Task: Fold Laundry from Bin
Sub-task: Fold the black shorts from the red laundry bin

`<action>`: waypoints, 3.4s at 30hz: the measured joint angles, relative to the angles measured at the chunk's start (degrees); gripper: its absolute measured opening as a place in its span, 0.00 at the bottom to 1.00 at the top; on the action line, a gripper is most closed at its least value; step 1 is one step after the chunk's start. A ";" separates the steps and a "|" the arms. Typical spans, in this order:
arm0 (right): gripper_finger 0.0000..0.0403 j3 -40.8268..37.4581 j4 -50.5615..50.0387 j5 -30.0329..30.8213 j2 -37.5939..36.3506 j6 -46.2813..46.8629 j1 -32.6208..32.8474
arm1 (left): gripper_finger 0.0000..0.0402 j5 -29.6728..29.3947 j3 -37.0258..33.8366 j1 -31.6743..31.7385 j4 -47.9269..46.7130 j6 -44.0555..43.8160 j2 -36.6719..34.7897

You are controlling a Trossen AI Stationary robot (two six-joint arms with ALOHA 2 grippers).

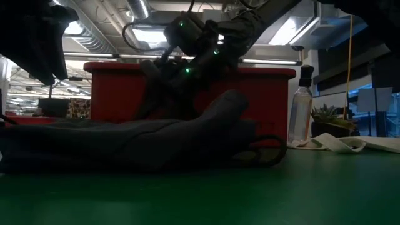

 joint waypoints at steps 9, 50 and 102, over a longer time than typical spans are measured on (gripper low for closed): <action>0.60 1.06 -3.00 1.58 -0.12 -0.09 0.10 | 0.33 0.02 0.00 0.00 0.11 -0.02 0.00; 0.60 3.45 -3.93 5.33 1.94 -3.04 0.50 | 0.33 0.02 -0.02 -0.02 1.12 0.00 -0.02; 0.07 3.41 -6.80 7.90 -1.53 -8.20 0.44 | 0.33 0.02 -0.02 -0.01 2.41 -0.04 -0.02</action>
